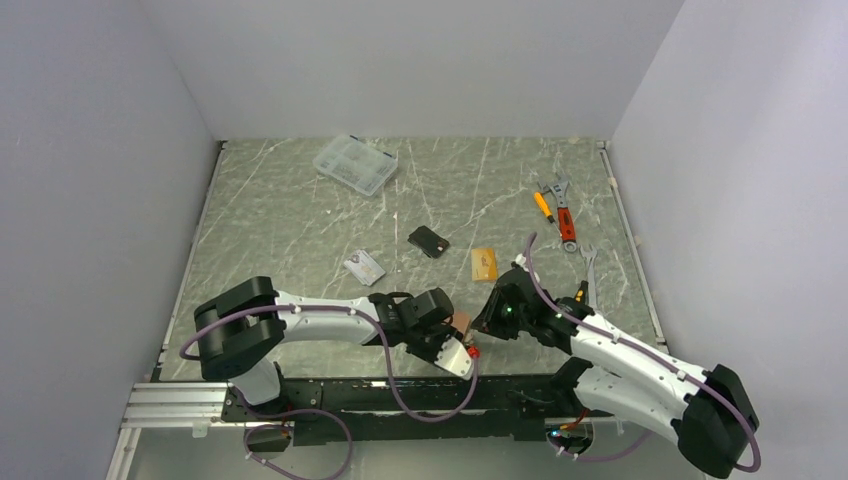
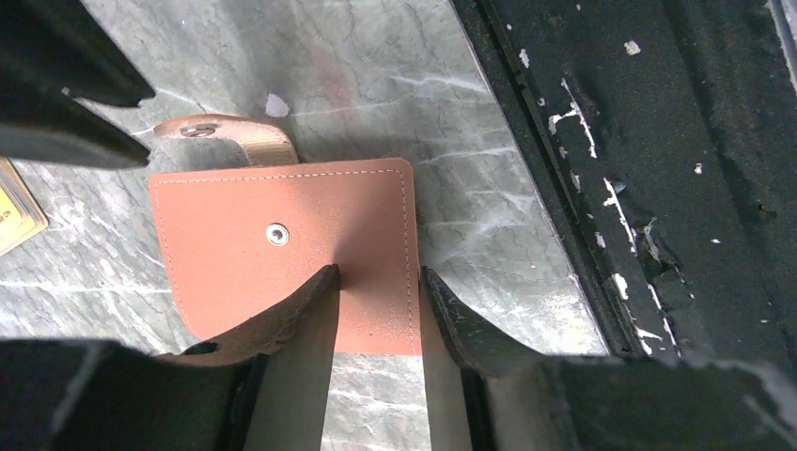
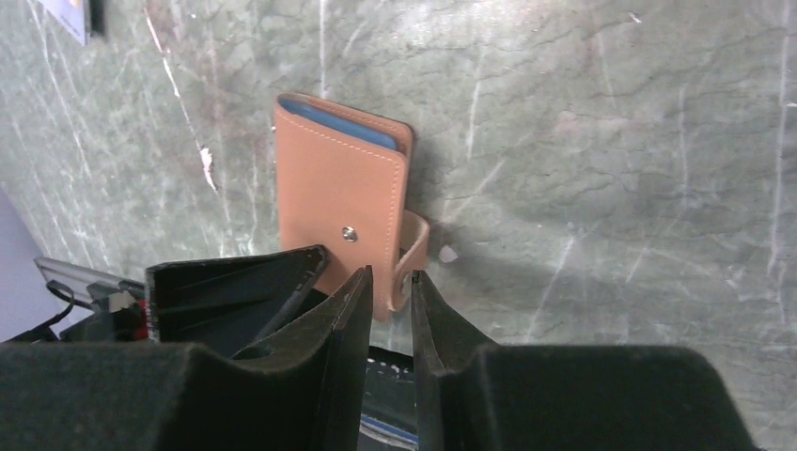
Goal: Put the credit cards into the card holder
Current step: Close the card holder at the center of the board.
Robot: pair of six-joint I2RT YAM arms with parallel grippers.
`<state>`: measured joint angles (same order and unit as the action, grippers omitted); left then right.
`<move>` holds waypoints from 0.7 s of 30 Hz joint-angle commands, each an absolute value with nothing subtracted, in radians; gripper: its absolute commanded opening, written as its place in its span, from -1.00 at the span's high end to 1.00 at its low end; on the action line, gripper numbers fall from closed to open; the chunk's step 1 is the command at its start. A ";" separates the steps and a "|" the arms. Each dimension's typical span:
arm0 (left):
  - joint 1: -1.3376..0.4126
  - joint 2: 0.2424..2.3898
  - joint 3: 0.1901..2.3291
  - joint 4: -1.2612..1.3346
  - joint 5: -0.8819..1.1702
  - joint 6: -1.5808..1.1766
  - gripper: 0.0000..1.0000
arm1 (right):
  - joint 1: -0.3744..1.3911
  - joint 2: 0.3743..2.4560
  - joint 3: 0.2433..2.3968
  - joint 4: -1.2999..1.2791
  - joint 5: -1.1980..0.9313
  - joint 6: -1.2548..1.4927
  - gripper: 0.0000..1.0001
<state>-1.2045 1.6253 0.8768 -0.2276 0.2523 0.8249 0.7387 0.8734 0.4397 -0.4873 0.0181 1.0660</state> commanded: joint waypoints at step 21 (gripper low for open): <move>-1.236 1.598 0.837 -0.207 0.150 0.818 0.28 | 0.732 1.067 0.616 -0.636 -0.047 0.973 0.77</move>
<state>-1.2343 1.6180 0.8566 -0.1913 0.1680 0.8223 0.7341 1.0550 0.5804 -0.6102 -0.0486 0.9894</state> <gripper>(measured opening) 0.369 0.137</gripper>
